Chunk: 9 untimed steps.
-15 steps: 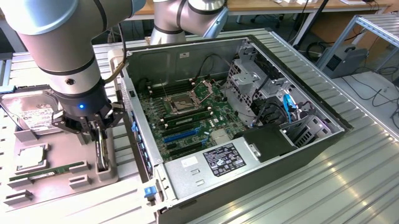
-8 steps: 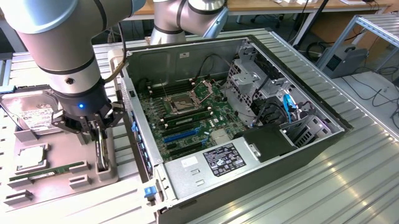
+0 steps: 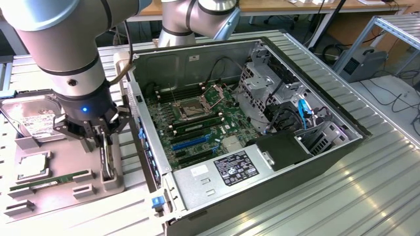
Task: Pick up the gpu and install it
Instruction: 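Pick up the gpu and move the gpu toward the slot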
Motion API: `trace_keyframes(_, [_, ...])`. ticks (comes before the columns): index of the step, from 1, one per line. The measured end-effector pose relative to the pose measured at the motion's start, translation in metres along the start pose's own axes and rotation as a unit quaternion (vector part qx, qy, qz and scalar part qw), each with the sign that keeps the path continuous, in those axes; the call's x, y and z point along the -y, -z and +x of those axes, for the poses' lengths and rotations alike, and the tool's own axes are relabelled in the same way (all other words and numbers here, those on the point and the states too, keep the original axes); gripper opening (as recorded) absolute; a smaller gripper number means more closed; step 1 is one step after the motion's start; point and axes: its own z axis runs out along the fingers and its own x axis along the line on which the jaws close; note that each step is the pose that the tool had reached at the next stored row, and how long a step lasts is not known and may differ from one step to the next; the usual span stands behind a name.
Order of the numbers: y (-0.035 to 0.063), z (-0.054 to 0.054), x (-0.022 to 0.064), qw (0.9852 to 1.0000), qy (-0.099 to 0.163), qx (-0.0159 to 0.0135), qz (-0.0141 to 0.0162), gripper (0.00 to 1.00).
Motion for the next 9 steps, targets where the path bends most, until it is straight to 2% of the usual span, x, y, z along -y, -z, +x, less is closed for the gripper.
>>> trace_keyframes(9, [0.0079,-0.0002,-0.0004,1.0,0.0,0.0,0.0,0.27])
